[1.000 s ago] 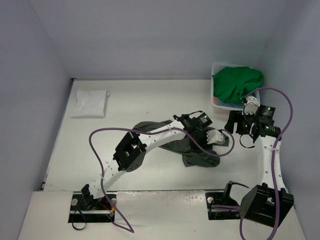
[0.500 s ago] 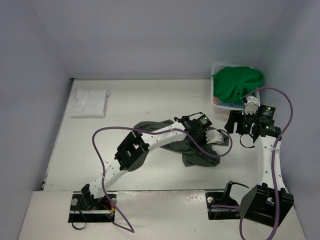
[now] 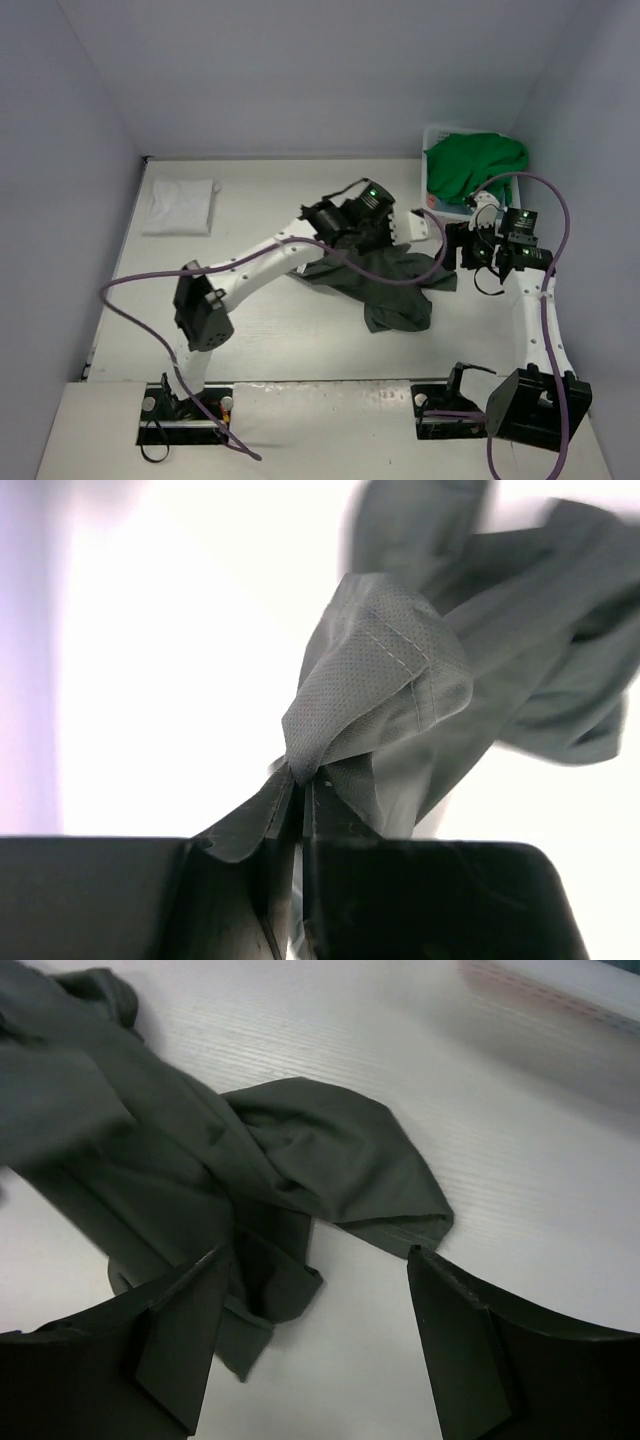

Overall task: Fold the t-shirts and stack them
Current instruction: Flatten out the tshirt

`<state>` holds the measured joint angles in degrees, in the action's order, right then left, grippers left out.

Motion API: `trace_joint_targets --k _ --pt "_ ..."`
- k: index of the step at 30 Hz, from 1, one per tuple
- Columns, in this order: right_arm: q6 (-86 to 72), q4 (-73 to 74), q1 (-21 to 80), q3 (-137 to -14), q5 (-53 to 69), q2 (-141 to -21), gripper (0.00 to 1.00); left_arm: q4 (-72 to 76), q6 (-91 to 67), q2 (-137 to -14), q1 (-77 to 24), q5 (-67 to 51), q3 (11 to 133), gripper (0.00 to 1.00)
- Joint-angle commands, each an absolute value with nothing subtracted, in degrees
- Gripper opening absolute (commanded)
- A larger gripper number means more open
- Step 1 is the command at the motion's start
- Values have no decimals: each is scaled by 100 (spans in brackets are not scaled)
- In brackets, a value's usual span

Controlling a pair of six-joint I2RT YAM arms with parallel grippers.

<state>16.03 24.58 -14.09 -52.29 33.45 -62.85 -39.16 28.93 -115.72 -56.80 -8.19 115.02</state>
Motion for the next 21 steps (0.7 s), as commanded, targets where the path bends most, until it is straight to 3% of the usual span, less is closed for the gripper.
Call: trace_joint_targets --k 1,10,21 --pt "1889 2487 -1091 -5545 3629 -6416 68 -3727 3146 -10504 -5179 -510 11286 0" --pt "1987 2619 1413 -6266 2496 -7356 71 -3261 2830 -9071 -3754 -1046 10056 0" --pt "2241 2593 3769 -6531 1189 -8226 66 -2857 2900 -8692 -3331 -677 9518 0"
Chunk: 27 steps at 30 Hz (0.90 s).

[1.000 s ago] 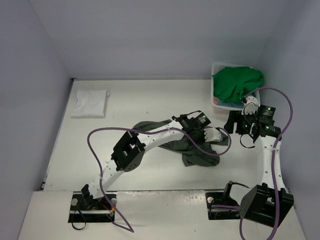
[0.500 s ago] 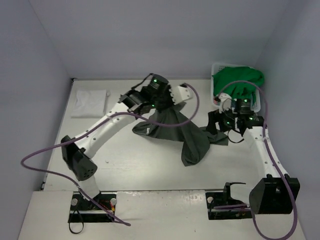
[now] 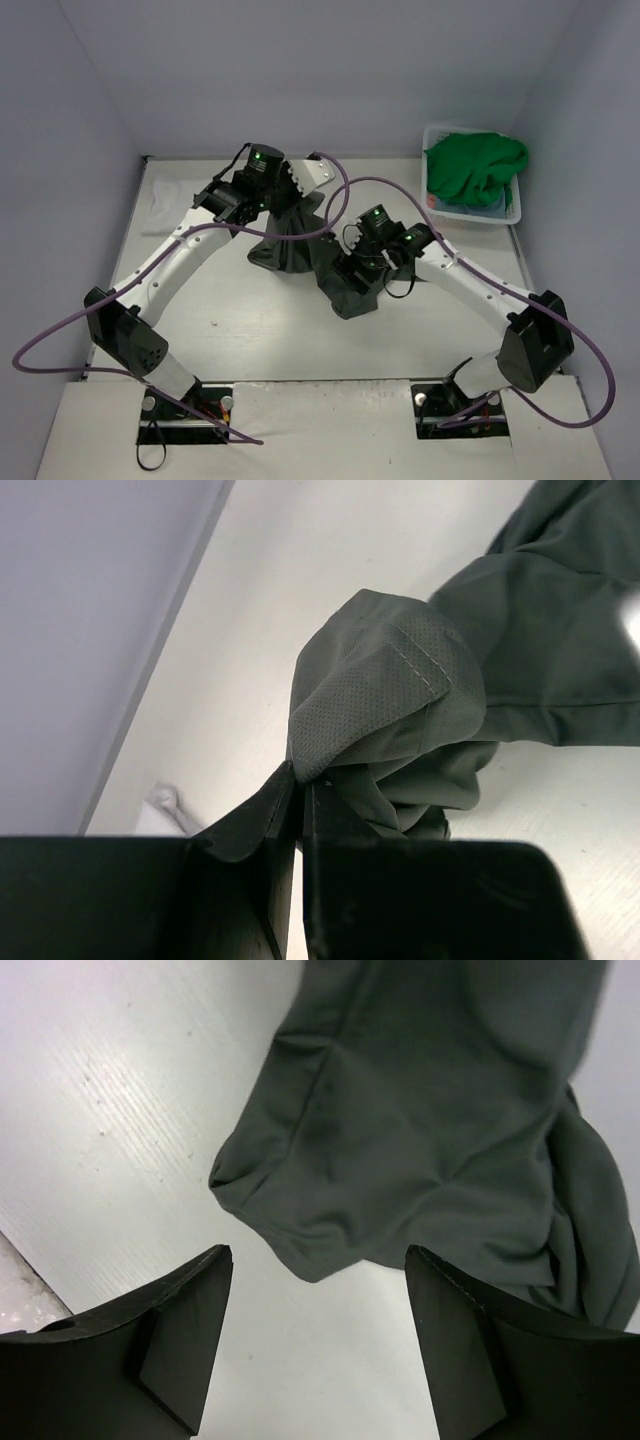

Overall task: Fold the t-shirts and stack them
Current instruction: Flatten out the tshirt

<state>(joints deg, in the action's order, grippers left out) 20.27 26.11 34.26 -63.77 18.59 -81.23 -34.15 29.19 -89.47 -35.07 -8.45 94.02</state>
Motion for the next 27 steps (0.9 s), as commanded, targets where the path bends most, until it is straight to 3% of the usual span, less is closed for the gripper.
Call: trace_joint_targets --k 1,7,14,27 --pt "2285 2584 4066 -6513 1082 -8357 66 -2830 2909 -8779 -3288 -616 9553 0" --pt "2364 2584 4719 -6381 572 -8981 63 -2663 2830 -9000 -2866 -563 9572 0" --pt "2312 2558 4737 -6258 378 -9246 63 -2566 2786 -9026 -2646 -712 9361 0" --pt "2268 2250 4755 -6609 1002 -9782 59 -2443 2663 -8991 -2584 -826 9141 0"
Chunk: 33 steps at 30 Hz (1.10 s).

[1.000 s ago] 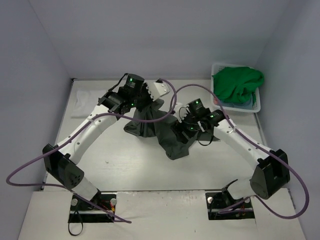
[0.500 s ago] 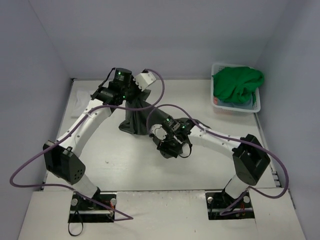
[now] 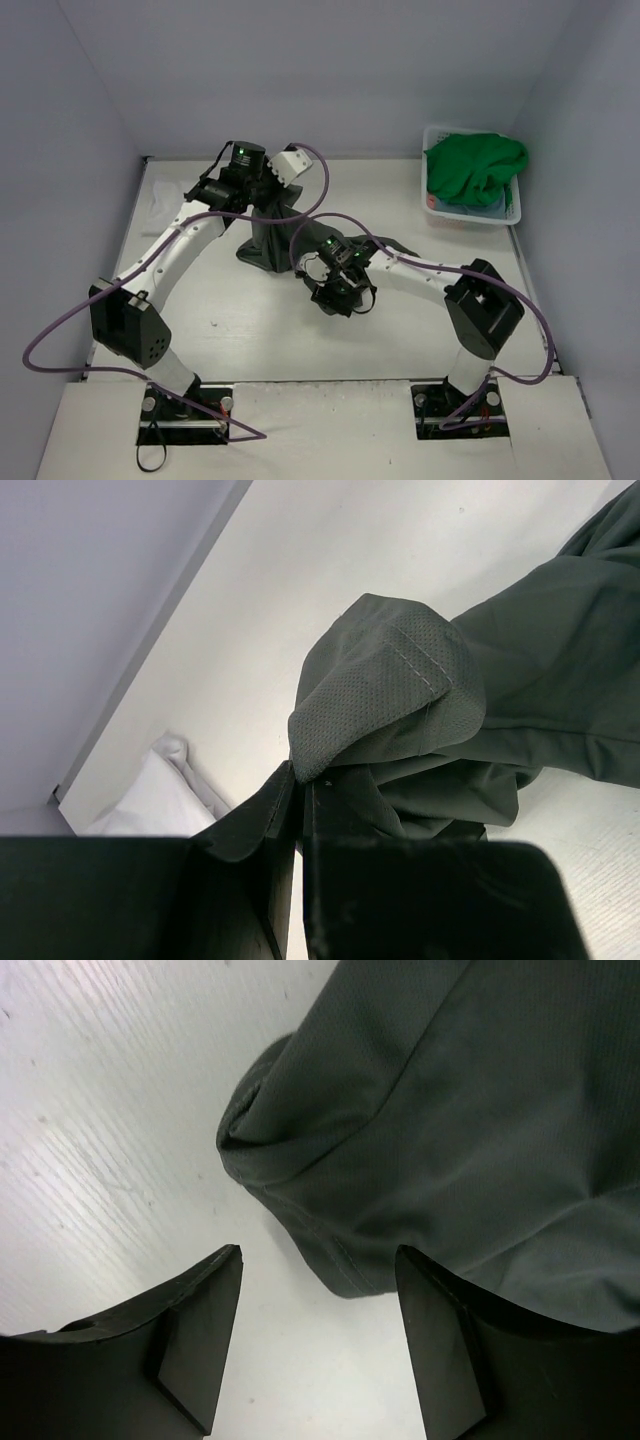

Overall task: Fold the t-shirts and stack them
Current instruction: Flatten out the tshirt

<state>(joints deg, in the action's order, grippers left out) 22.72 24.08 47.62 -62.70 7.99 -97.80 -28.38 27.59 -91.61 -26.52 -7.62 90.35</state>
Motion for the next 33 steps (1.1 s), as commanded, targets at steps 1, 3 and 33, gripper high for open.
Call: trace_joint_targets --k 1,3,33 --pt "2259 2215 4746 -6635 1028 -9808 59 -2409 2654 -8983 -2567 -817 9123 0" --pt "2250 2128 4764 -6714 1090 -9844 59 -2399 2645 -8974 -2505 -861 9106 0" --pt "2109 1872 4843 -6723 723 -9933 0 -2347 2531 -8798 -2232 -976 8816 0"
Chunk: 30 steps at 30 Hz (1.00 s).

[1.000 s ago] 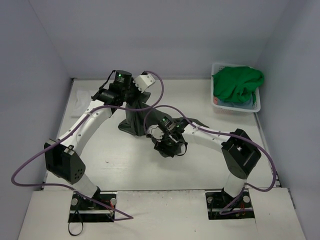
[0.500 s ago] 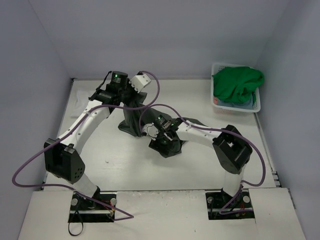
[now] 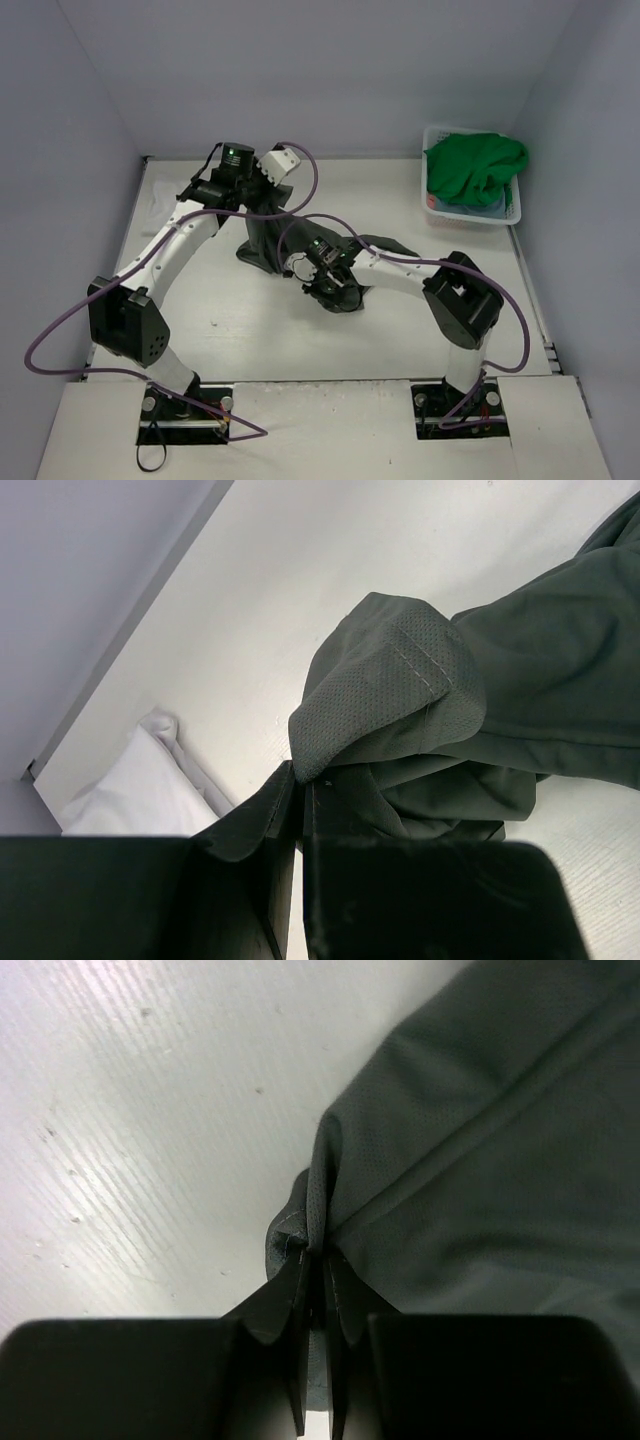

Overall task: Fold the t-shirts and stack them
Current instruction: Flatten out the tshirt

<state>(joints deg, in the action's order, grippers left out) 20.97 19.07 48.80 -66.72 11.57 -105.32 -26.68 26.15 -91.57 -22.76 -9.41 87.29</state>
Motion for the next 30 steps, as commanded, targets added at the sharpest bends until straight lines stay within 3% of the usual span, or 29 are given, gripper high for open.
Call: trace_joint_targets --k 1,14,30 --pt "2162 1933 4808 -6767 608 -9723 0 -2355 2549 -8772 -2232 -949 8772 0" --pt "3497 2364 3543 -8183 -1009 -8157 0 -2768 2487 -7603 -1837 -1134 8736 0" --pt "3463 2382 2945 -8902 -835 -6848 0 -3708 2487 -5679 -1828 -2091 9527 0"
